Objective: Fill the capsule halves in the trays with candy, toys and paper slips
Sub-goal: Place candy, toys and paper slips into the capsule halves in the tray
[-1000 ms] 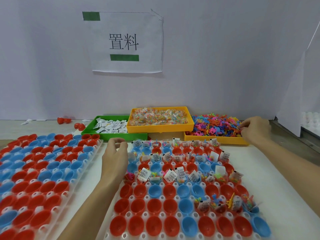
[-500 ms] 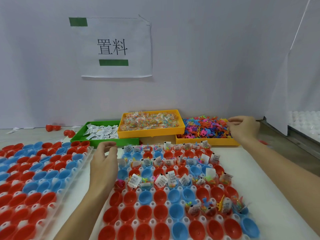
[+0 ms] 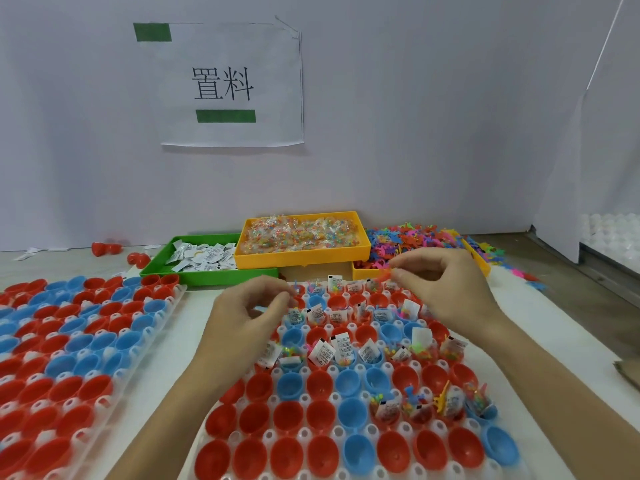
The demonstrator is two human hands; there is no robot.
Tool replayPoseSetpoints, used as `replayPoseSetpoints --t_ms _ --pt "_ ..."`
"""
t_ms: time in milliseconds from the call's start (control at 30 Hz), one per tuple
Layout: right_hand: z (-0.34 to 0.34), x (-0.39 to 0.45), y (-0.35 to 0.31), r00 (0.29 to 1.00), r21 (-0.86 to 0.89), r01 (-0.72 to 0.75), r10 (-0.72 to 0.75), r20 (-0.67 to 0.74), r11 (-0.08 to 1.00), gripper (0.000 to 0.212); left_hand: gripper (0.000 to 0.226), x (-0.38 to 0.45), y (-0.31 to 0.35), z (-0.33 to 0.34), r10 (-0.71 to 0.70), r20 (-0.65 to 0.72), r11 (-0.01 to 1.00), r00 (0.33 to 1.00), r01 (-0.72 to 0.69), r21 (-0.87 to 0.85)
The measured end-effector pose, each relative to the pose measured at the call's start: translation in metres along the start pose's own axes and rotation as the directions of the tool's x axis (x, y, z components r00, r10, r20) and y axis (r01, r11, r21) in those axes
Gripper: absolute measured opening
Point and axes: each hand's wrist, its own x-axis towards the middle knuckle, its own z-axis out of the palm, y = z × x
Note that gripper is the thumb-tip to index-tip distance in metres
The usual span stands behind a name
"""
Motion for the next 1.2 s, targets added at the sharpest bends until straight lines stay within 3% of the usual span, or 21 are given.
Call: replayPoseSetpoints --t_ms 167,300,467,600,867,1200 --pt "0.011 -0.025 -0.031 0.964 0.062 0.070 -0.084 0.251 0.996 0.021 0.008 -0.005 0.017 -0.002 0.137 0.146 0.986 0.980 -0.148 0.070" --pt "0.014 -0.035 -0.040 0.920 0.015 0.139 -0.135 0.369 0.990 0.022 0.023 -0.011 0.027 0.002 0.162 0.305 0.986 0.938 -0.163 -0.023" --pt "0.017 -0.041 -0.044 0.879 0.008 0.169 -0.154 0.451 0.986 0.022 0.006 -0.015 0.026 0.009 0.188 0.386 0.980 0.903 -0.196 -0.019" --pt "0.017 -0.041 -0.044 0.858 0.009 0.174 -0.156 0.490 0.985 0.022 0.010 -0.015 0.027 0.008 0.136 0.420 0.991 0.897 -0.128 -0.047" --pt "0.009 -0.030 -0.030 0.929 -0.013 0.160 -0.146 0.339 0.987 0.020 0.009 -0.017 0.028 0.010 0.071 0.549 0.992 0.833 -0.117 0.049" --pt "0.011 -0.027 -0.018 0.945 -0.053 0.161 -0.138 0.297 0.986 0.021 0.007 -0.022 0.030 0.017 0.098 0.627 0.976 0.772 -0.198 0.091"
